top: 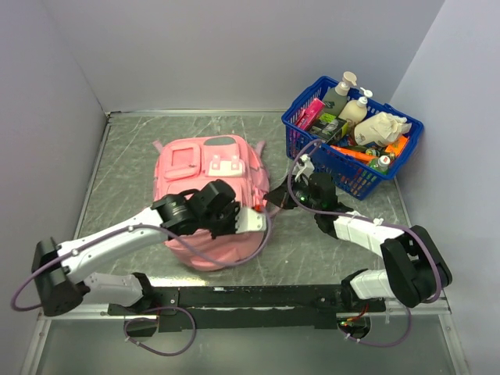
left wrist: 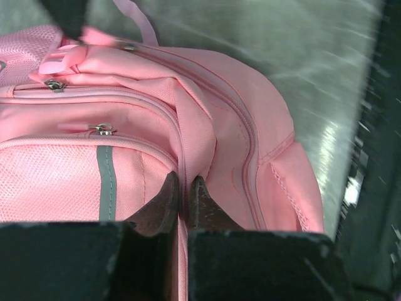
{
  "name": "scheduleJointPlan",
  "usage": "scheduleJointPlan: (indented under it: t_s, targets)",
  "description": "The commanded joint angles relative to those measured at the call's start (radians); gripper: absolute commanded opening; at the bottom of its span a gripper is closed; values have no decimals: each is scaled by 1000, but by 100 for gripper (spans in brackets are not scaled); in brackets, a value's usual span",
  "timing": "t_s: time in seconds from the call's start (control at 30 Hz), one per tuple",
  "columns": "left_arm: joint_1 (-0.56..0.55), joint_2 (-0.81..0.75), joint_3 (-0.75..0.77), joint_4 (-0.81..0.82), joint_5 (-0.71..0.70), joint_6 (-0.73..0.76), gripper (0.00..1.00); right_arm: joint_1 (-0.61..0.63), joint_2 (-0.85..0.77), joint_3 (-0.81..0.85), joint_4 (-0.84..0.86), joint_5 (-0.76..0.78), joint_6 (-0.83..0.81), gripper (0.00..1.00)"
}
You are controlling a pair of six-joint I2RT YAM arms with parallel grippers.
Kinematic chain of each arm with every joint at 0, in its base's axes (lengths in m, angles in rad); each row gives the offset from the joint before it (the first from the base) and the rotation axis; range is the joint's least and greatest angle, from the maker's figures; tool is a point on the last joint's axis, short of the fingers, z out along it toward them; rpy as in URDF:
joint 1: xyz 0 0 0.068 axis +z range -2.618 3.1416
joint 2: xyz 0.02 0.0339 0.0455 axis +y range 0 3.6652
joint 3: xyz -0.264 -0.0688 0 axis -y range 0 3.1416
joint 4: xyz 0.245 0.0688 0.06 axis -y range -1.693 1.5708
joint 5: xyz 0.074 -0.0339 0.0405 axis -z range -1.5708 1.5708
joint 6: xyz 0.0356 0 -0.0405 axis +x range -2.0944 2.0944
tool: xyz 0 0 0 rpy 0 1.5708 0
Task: Pack the student bag
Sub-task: Zip the student bag at the center of the board, then reset both arms
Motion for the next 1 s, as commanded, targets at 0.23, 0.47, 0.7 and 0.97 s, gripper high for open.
scheduleJointPlan:
  t_s: [0.23, 0.47, 0.7, 0.97]
  targets:
    - [-41, -138, -52, -144, 225, 194, 1, -64, 32, 62, 55, 78, -51, 0]
    - [-38, -94, -69, 45, -39, 87, 78, -75, 29, 95, 22, 117, -51, 0]
    - [132, 216, 456, -149, 9, -33, 96, -91, 52, 233, -192, 164, -83, 7]
    - [349, 328, 767, -197, -39, -221, 96, -96, 54, 395, -444, 144, -153, 100]
